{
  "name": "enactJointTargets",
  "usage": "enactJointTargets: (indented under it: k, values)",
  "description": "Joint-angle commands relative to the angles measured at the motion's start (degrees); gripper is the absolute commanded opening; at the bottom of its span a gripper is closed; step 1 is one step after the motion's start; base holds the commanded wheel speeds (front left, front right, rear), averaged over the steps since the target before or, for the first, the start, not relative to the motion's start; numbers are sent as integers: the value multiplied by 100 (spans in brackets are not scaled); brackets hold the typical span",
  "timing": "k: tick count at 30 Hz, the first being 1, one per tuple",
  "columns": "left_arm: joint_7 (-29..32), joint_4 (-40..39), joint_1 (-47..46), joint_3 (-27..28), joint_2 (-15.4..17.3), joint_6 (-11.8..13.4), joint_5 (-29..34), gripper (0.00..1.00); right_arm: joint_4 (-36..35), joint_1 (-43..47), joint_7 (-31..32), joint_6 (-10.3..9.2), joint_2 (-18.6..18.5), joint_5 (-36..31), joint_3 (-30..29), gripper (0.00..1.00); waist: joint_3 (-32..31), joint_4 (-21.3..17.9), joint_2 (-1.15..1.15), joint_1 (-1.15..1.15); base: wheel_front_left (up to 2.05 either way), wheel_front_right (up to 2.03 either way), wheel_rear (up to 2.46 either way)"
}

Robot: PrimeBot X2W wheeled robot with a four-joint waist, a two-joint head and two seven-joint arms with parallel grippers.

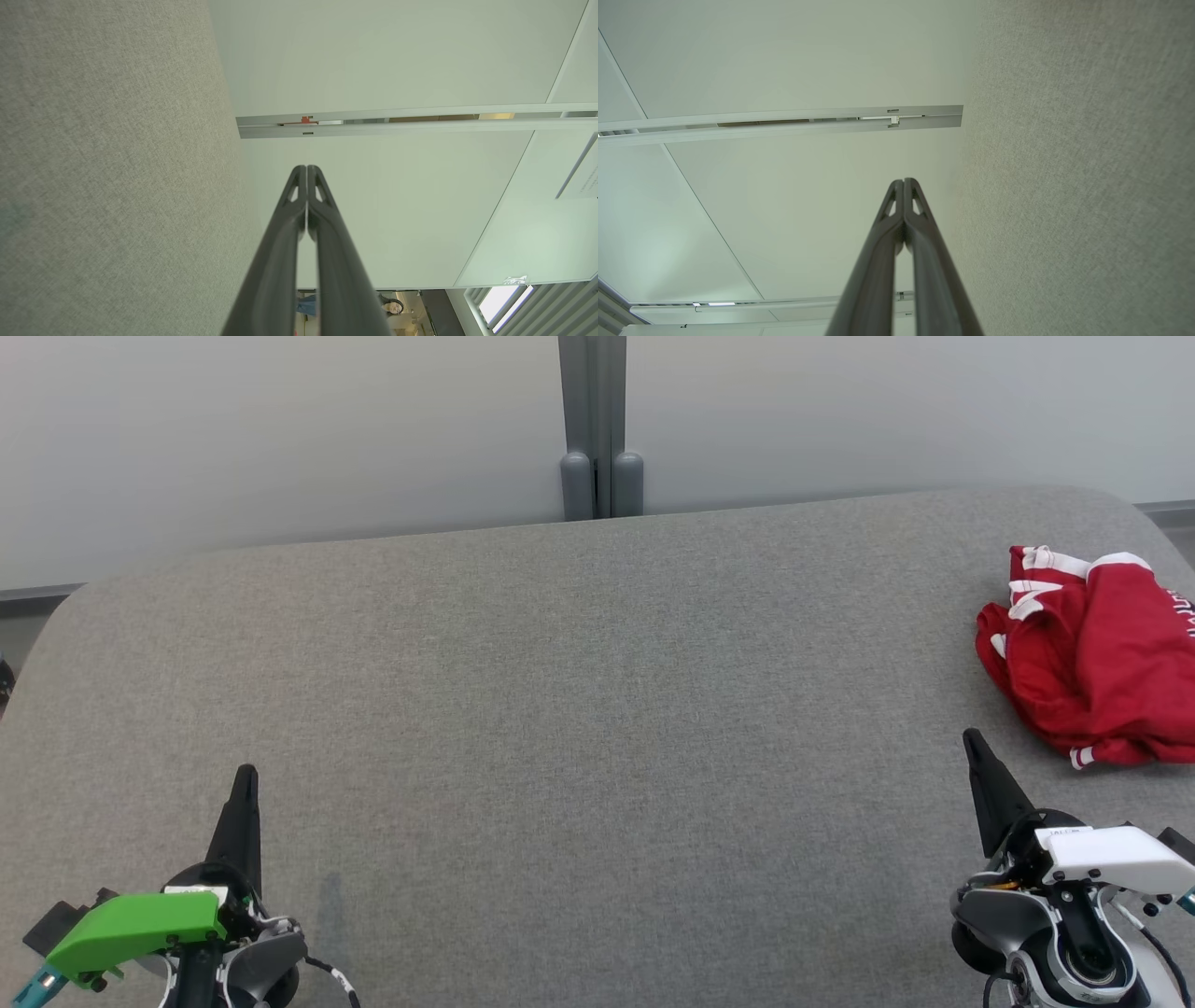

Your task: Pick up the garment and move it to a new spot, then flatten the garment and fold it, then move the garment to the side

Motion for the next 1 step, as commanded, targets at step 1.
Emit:
enactJointTargets:
  k: [1]
  values:
    - [26, 5, -75, 18, -8, -15, 29, 0, 15, -41, 42, 4, 9, -28, -17, 0, 0, 0, 0, 0, 0, 0, 0]
